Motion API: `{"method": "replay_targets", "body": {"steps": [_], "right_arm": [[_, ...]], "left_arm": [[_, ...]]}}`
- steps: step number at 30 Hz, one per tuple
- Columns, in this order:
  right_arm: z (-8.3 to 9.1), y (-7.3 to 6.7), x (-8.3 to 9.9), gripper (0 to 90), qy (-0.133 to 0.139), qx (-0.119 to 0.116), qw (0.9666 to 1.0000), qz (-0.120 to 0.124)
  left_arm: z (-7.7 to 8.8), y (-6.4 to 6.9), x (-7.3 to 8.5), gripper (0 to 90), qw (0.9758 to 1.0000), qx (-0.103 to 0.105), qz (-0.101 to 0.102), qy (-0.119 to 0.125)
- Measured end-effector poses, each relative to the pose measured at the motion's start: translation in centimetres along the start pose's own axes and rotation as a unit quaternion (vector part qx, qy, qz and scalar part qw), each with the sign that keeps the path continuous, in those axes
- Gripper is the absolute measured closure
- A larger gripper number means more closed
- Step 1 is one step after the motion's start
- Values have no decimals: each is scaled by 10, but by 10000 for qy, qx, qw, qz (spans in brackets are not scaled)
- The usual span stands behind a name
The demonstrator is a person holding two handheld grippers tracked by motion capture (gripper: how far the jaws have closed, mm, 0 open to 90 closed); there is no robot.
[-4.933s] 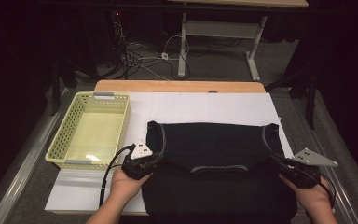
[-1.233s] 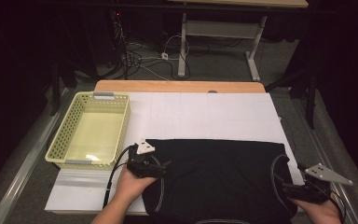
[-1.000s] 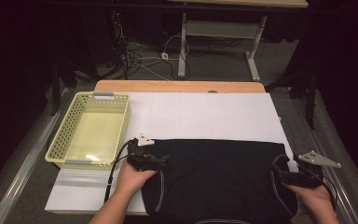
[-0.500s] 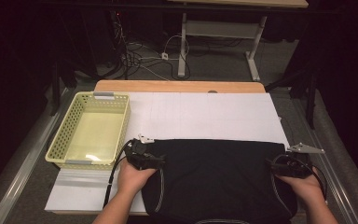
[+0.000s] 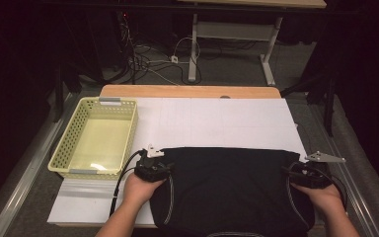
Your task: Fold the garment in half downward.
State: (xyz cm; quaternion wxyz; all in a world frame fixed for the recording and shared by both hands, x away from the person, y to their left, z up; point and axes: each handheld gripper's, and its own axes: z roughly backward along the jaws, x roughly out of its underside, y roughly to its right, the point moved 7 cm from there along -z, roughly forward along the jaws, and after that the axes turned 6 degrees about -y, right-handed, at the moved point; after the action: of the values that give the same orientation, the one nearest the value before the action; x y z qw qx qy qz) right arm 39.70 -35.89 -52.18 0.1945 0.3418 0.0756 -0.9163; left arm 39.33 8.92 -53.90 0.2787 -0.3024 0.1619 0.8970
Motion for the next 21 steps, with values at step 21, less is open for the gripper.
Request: {"method": "replay_targets", "body": {"steps": [21], "right_arm": [[35,-16,-28,792,645,377,9957,543]], "left_arm": [[37,6,-31,766,9974,72,-355,617]]}}
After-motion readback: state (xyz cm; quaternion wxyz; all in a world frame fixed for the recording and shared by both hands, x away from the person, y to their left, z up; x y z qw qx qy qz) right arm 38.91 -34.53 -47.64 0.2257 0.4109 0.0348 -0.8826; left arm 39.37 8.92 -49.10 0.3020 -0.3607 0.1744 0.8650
